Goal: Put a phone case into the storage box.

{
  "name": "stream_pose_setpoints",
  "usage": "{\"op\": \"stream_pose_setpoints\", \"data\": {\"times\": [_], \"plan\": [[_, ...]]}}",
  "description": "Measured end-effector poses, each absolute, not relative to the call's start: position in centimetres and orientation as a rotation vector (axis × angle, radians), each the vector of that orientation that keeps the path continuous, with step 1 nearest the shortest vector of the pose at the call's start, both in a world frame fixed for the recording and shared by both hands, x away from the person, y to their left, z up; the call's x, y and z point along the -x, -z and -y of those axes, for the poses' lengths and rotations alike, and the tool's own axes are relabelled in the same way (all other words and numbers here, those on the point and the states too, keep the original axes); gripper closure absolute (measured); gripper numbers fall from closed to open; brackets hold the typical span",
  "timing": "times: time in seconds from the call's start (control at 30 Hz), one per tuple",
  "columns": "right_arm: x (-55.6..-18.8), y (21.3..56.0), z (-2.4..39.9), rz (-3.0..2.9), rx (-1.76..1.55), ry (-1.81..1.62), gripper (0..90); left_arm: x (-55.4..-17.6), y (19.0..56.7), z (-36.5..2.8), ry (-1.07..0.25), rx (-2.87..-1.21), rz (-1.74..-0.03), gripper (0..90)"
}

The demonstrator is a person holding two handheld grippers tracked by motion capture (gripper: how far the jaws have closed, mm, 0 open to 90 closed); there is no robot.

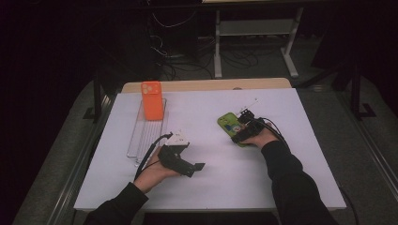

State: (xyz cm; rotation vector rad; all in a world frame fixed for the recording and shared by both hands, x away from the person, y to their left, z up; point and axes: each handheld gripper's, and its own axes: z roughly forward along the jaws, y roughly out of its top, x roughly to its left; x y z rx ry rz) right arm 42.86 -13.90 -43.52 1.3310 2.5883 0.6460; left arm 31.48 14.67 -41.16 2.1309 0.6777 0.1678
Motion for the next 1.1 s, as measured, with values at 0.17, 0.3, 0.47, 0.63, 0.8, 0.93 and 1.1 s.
{"op": "stream_pose_setpoints", "data": {"times": [0.17, 0.3, 0.47, 0.63, 0.8, 0.93, 1.1], "plan": [[-42.8, 43.7, 13.8, -2.585, -1.330, -0.621, 12.8, -31.5, 41.2, -14.7, -0.169, -2.130, -0.679, 0.0], [-42.7, 43.7, 13.6, -2.583, -1.339, -0.598, 12.8, -31.5, 41.2, -14.6, -0.171, -2.131, -0.680, 0.0], [-42.7, 43.7, 13.5, -2.580, -1.352, -0.590, 14.3, -31.4, 41.2, -14.6, -0.172, -2.129, -0.682, 0.0], [-42.7, 43.6, 13.5, -2.575, -1.368, -0.585, 15.2, -31.4, 41.2, -14.6, -0.173, -2.132, -0.680, 0.0], [-42.7, 43.6, 13.6, -2.579, -1.360, -0.602, 15.4, -31.4, 41.2, -14.6, -0.170, -2.127, -0.682, 0.0], [-42.6, 43.4, 14.0, -2.595, -1.345, -0.602, 15.4, -31.5, 41.0, -14.8, -0.162, -2.123, -0.683, 0.0], [-42.3, 42.6, 15.0, -2.591, -1.320, -0.642, 15.5, -31.6, 40.8, -14.8, -0.140, -2.123, -0.676, 0.0]]}}
